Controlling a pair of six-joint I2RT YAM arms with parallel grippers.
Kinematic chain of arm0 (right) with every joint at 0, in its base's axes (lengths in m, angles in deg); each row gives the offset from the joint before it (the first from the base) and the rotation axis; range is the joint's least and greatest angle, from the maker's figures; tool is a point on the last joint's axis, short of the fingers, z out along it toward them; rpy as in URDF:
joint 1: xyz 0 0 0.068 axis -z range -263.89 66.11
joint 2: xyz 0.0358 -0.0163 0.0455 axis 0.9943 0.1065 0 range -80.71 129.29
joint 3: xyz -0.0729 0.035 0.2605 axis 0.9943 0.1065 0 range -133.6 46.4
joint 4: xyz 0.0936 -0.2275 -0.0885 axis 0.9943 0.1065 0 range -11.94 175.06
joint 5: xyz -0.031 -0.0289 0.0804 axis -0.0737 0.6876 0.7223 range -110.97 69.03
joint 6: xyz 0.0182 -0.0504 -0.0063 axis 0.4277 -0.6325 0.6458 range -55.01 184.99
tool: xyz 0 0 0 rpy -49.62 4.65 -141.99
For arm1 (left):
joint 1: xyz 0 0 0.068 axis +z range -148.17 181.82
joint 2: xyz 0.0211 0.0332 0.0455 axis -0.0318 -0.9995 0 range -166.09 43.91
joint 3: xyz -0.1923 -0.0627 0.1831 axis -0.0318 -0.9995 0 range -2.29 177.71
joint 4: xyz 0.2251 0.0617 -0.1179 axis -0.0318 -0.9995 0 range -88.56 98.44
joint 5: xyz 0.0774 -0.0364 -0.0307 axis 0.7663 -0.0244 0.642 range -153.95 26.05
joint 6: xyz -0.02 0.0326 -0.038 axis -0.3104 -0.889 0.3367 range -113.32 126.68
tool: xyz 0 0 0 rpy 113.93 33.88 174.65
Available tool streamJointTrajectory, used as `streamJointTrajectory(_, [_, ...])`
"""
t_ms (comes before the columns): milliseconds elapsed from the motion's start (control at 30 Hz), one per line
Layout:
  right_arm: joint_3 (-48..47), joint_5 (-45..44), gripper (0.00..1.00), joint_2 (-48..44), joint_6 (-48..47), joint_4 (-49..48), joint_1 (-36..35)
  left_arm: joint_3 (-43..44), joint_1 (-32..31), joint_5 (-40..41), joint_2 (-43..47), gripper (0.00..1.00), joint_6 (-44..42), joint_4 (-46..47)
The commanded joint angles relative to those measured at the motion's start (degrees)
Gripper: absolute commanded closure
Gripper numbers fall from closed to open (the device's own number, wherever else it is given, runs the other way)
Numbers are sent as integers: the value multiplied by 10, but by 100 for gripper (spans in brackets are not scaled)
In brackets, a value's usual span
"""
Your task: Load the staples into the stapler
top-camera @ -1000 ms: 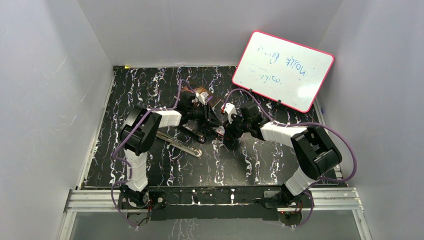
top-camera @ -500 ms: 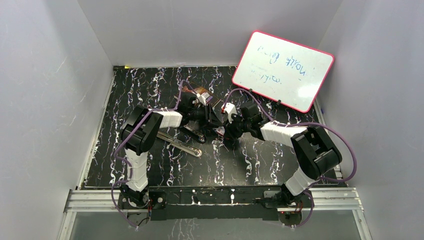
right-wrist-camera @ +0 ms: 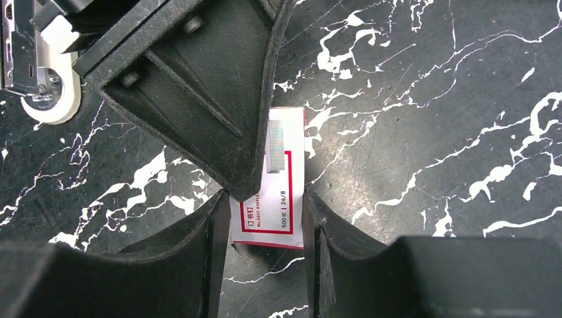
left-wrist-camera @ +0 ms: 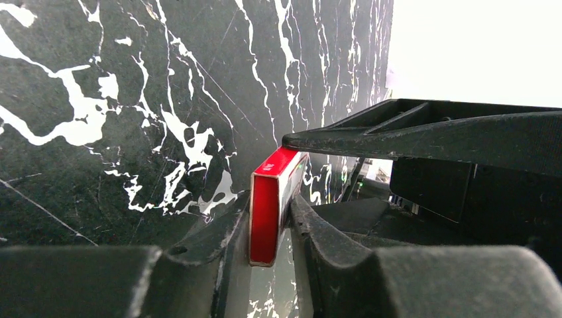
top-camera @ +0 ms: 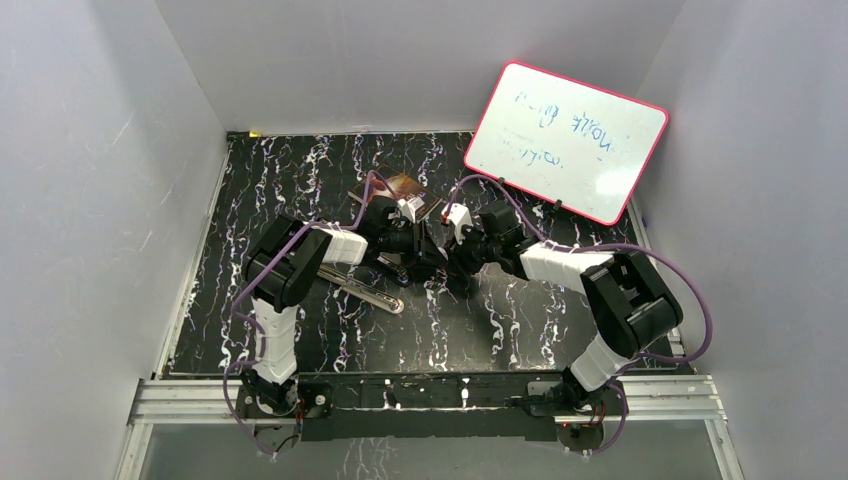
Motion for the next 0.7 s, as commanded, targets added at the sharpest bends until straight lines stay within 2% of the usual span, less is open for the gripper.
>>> streamJointTrajectory(0, [-31, 3, 72, 3, -20, -11, -1, 5, -3, -24, 20, 78, 6, 19])
streamJointTrajectory(67, [-30, -3, 72, 2, -25, -1, -1, 12, -2, -22, 23, 77, 1, 13])
streamJointTrajectory(300, [-18, -18, 71, -14, -29, 17, -1, 22, 30, 5, 54, 61, -20, -17])
streamJointTrajectory(400, [-17, -18, 71, -16, -28, 18, -1, 26, 47, 12, 67, 57, -35, -36])
streamJointTrajectory(533, [-21, -17, 71, -13, -28, 19, -1, 31, 50, 14, 71, 56, -53, -60])
streamJointTrajectory(667, [-24, -16, 71, -10, -28, 20, -1, 23, 51, 2, 65, 62, -35, -32])
